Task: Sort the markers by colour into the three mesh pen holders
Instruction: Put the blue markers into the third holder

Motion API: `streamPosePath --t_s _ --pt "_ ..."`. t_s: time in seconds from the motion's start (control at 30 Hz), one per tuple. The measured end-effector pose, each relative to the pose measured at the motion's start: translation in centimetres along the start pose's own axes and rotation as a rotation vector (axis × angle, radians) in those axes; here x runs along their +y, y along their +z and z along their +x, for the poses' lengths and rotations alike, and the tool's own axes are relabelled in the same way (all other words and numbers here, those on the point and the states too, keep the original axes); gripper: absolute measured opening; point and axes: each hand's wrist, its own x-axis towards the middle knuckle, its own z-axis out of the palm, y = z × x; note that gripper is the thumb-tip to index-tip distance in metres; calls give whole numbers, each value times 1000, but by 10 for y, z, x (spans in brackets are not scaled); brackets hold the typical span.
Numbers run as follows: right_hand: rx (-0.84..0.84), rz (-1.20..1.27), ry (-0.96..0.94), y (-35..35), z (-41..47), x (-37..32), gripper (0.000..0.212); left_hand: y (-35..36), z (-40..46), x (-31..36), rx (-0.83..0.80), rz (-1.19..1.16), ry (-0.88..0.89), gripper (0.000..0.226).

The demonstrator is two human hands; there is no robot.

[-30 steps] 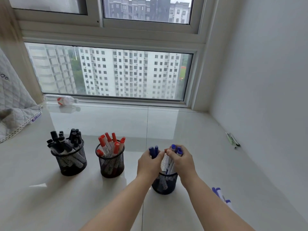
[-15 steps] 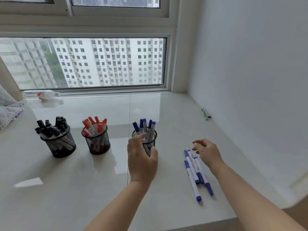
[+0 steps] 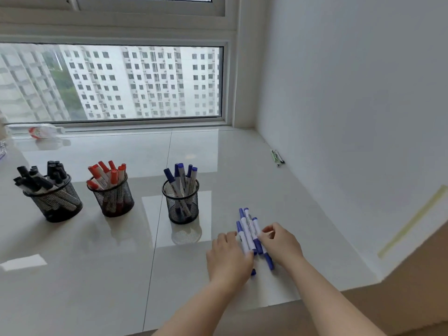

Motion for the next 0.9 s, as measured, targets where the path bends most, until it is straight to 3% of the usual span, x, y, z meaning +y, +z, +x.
streamPosePath --t_s 0.23,0.4,0.77,0.9 --pt "-21 -89 11 2 17 -5 27 4 21 -4 88 76 -8 42" --pt "-47 -222 25 0 28 -13 46 3 38 6 62 124 -79 58" --pt "-88 -447 -30 -1 21 -20 14 -10 48 5 -65 219 -37 27" --pt "-99 -404 40 1 10 -24 22 -25 40 -10 -76 117 -57 22"
